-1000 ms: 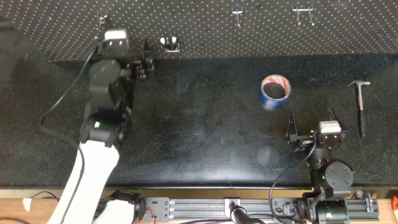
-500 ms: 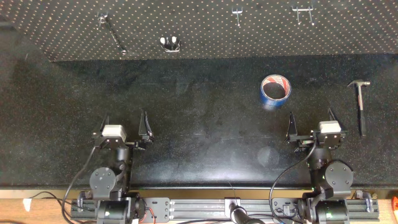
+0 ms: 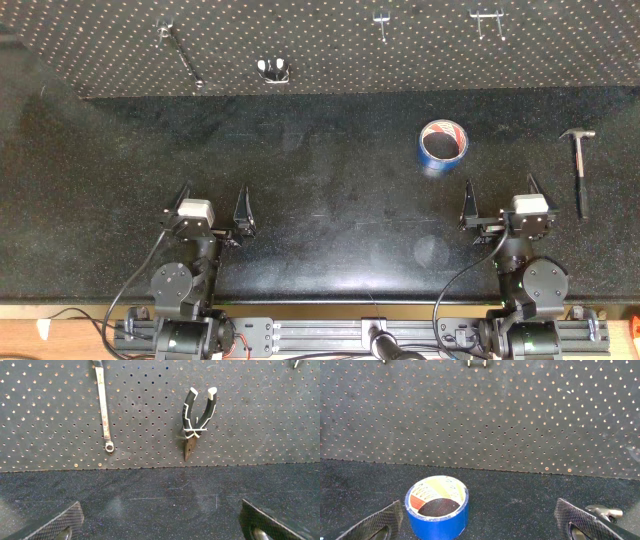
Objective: Place Tools Onto Pegboard
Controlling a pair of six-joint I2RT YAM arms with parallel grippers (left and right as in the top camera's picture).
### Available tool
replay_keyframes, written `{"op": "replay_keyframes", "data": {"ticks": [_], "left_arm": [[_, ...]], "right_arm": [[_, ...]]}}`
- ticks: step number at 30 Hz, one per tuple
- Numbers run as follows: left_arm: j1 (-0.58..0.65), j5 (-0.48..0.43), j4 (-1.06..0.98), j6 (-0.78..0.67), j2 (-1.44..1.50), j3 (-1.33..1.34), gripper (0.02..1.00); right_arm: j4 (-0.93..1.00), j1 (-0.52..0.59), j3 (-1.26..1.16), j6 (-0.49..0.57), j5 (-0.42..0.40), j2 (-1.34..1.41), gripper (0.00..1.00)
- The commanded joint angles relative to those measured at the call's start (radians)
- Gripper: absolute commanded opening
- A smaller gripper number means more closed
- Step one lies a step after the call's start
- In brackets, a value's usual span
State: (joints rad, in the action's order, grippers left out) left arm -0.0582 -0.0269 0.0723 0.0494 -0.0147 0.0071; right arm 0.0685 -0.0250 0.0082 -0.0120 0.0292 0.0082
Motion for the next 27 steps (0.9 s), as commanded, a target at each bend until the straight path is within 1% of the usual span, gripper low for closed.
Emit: {"op": "replay_keyframes", "data": {"ticks": [1, 25, 26, 27], "left_arm": [[-0.005, -0.005, 0.008, -0.002, 0.011, -0.002, 0.996], [-0.005, -0.005, 0.008, -0.002, 0.011, -0.002, 0.996], [-0.005, -0.005, 0.008, -0.002, 0.011, -0.002, 0.996], [-0.005, -0.005, 0.008, -0.002, 0.011, -0.002, 0.996]], "right_arm": [[0.003, 0.002, -0.004, 0.014, 0.006, -0.007, 0.991], [0.002, 0.002, -0.004, -0.002, 0.005, -0.006, 0.991], [0.002, 0.002, -0.004, -0.006, 0.011, -0.006, 0.991], [-0.002, 0.002, -0.004, -0.037, 0.026, -0.006, 0.991]]}}
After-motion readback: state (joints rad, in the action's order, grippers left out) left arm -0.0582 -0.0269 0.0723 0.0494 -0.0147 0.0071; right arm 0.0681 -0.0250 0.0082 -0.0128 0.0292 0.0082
